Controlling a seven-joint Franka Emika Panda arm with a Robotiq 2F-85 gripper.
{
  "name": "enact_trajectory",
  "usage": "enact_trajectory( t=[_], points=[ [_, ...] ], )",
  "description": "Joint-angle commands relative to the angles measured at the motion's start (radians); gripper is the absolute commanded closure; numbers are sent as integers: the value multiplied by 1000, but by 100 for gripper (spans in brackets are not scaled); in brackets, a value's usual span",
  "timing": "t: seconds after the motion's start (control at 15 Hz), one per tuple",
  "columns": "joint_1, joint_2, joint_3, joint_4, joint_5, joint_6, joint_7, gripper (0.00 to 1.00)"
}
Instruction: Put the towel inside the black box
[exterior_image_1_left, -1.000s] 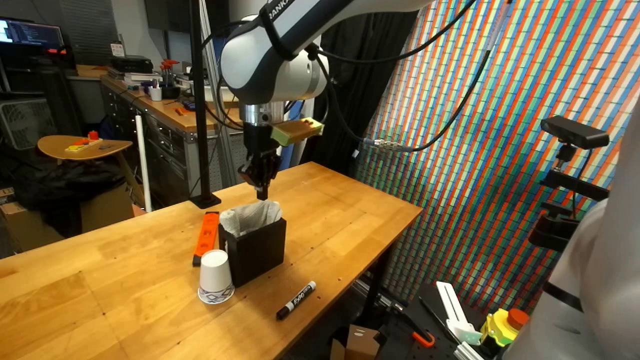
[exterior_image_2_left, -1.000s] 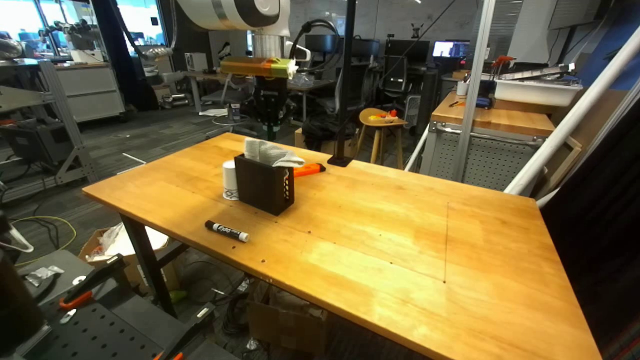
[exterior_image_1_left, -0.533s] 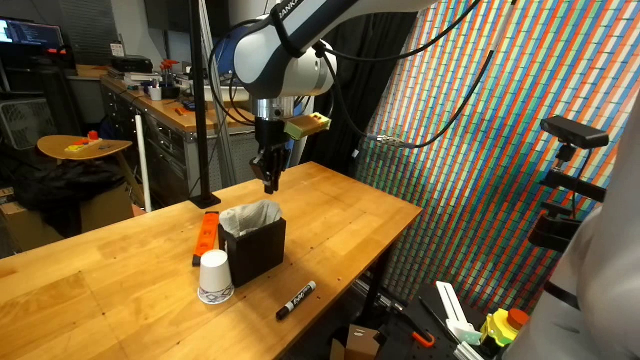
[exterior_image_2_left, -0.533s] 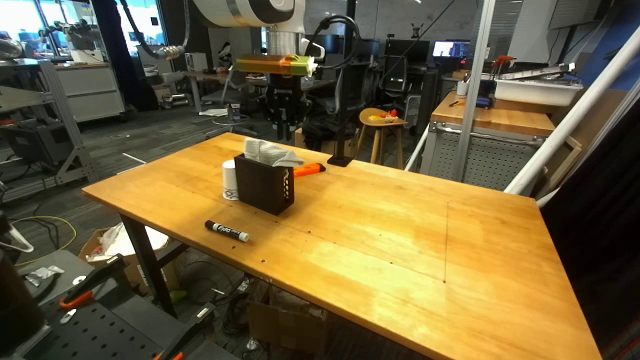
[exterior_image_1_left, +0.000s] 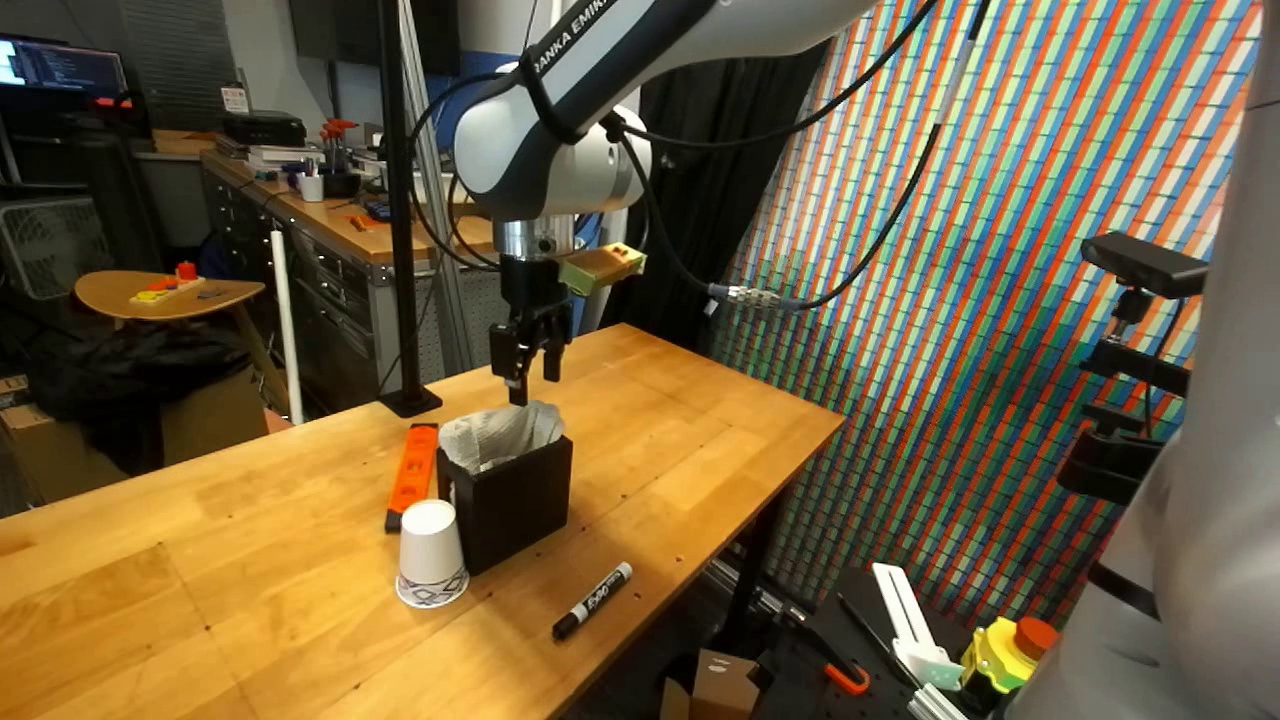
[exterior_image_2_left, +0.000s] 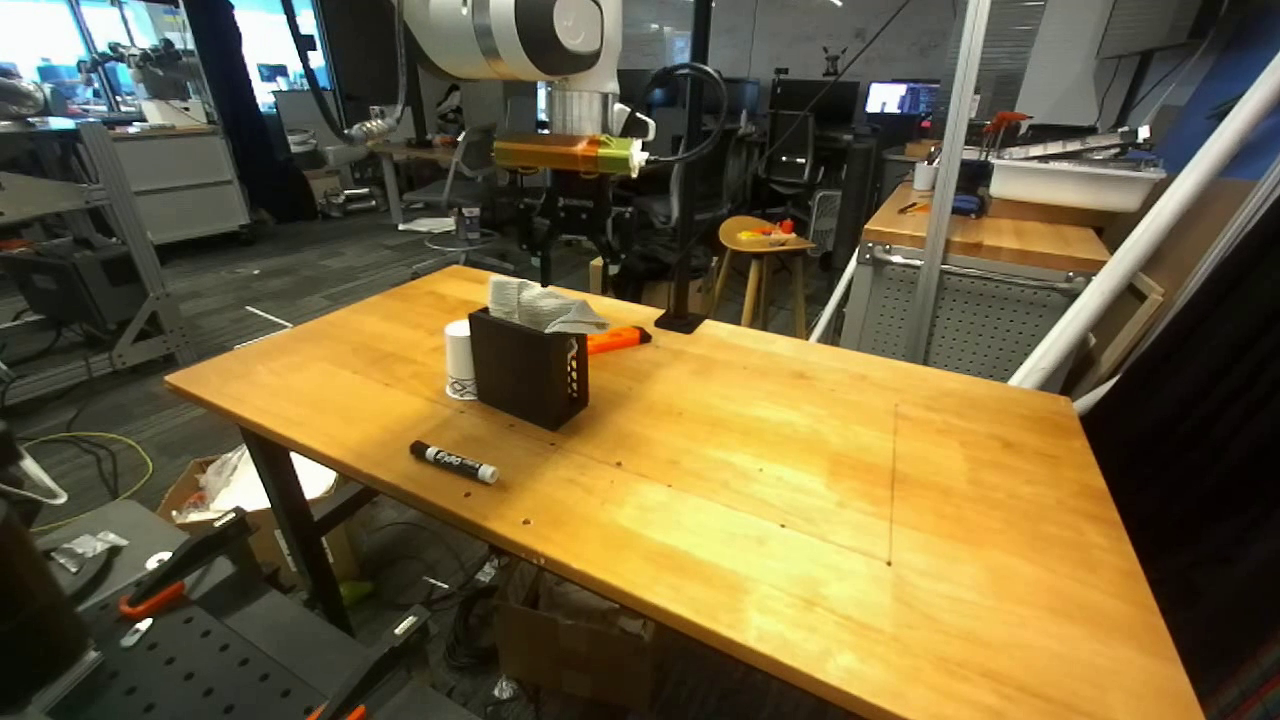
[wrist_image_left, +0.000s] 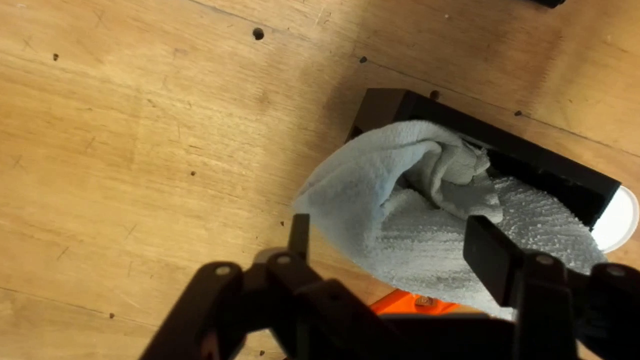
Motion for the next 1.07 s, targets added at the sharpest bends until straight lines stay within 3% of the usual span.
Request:
enact_trajectory(
  t=[0.0, 0.2, 0.33, 0.4, 0.73, 1.0],
  points=[
    [-16, 44, 5, 50, 18, -30, -34, 0],
    [-22, 67, 6, 62, 16, -36, -35, 1],
    [-26, 79, 6, 69, 15, -40, -34, 26],
    [-27, 82, 6, 71, 12, -41, -33, 29],
    [-22, 88, 11, 85, 6, -58, -28, 70],
    [-16, 85, 16, 92, 2, -69, -23, 96]
  ],
)
